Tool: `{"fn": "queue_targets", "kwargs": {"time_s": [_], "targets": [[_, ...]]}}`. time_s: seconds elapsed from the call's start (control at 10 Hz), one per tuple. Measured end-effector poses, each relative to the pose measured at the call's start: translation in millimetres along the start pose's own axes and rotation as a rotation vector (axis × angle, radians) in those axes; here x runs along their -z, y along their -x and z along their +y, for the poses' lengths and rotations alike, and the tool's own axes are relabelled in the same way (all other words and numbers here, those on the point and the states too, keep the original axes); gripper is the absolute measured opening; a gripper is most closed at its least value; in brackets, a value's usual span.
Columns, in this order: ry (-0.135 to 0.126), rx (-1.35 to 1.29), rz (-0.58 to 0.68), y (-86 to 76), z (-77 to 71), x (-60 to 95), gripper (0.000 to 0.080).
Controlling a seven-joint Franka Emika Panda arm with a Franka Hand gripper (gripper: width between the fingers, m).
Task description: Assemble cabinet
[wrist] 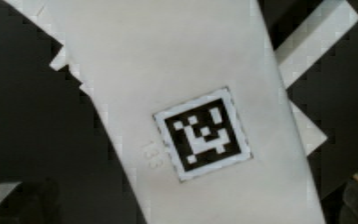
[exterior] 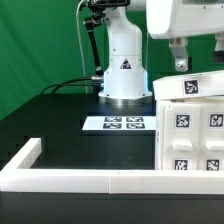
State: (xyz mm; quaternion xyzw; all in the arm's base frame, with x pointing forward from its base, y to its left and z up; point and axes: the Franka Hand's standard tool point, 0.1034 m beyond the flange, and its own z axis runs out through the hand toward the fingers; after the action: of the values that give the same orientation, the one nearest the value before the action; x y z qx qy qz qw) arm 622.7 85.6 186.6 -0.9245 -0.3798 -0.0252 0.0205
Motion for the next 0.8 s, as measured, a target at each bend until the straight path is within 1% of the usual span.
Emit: {"fn": "queue_targets", "kwargs": {"time_s": [0.2, 0.4, 0.6, 0.7, 0.8], "targets": [[0.006, 0.097, 0.000, 6.6, -2.0, -10.9, 0.0797], [0.005, 0.085, -0.005, 11.1, -4.8, -19.9, 0.0797], [0.009, 0.068, -0.003, 11.5, -5.9, -23.5, 0.0797], [0.013, 0.053, -0.004, 9.9, -6.1, -22.5, 0.0797], [0.018, 0.054, -0.008, 9.7, -5.6, -22.0, 0.0682]]}}
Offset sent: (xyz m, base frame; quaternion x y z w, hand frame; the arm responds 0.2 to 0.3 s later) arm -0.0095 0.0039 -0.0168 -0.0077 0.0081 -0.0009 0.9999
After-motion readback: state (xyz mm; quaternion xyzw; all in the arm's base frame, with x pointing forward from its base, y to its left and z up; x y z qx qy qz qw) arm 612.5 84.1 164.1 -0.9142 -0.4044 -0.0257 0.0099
